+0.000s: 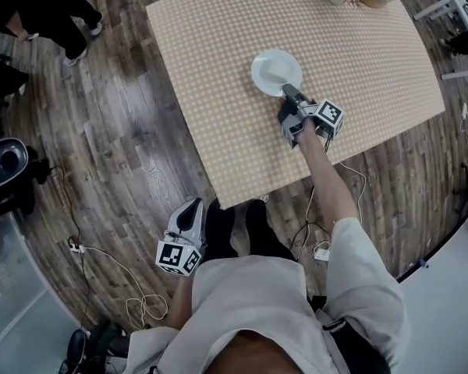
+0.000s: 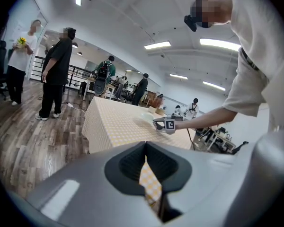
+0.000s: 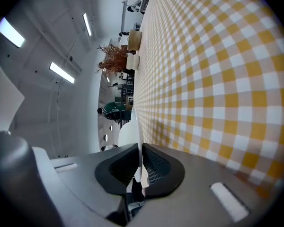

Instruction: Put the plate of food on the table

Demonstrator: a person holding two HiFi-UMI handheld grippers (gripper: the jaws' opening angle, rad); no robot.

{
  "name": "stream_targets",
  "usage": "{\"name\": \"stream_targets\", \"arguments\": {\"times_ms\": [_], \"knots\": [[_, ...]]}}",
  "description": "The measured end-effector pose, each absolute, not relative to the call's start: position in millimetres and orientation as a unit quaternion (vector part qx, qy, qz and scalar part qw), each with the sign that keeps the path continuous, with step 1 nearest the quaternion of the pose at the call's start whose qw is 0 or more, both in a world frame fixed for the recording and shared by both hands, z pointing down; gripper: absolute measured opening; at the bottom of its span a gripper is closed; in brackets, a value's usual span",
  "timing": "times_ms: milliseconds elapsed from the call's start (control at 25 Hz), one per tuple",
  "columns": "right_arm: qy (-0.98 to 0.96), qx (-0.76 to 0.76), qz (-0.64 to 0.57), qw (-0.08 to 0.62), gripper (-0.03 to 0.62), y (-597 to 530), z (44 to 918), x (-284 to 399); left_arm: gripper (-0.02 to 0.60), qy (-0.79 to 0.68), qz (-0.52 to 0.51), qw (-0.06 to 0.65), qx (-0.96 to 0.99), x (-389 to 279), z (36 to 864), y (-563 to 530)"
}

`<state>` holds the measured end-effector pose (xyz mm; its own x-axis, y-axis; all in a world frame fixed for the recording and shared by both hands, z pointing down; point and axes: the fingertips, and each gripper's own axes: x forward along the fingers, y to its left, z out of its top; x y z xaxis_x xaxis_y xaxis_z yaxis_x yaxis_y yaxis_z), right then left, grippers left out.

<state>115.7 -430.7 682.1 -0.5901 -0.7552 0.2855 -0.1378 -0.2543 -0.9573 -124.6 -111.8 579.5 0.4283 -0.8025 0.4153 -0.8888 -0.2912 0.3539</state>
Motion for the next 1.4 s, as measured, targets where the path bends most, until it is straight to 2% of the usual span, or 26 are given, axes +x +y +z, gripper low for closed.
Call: {"name": "stream_targets", "arguments": {"times_ms": [1080, 1160, 1280, 1400], "knots": [[0.506, -0.436, -0.711, 0.221, 0.025, -448.8, 713.3, 118.6, 0.009, -0.518, 0.079, 0.284, 0.803, -115.0, 590.0, -100.0], [0.510, -0.432, -0.708, 0.226, 0.049, -450.1, 711.1, 117.8, 0.009, -0.517, 0.079, 0.284, 0.803, -115.1, 591.0, -100.2], [0.521, -0.417, -0.704, 0.243, 0.134, -453.4, 703.5, 115.3, 0.009, -0.517, 0.079, 0.285, 0.804, -116.1, 590.8, -100.7], [0.515, -0.411, -0.705, 0.263, 0.175, -454.0, 698.2, 116.3, 0.009, -0.514, 0.080, 0.286, 0.805, -115.3, 592.1, -98.6]]}}
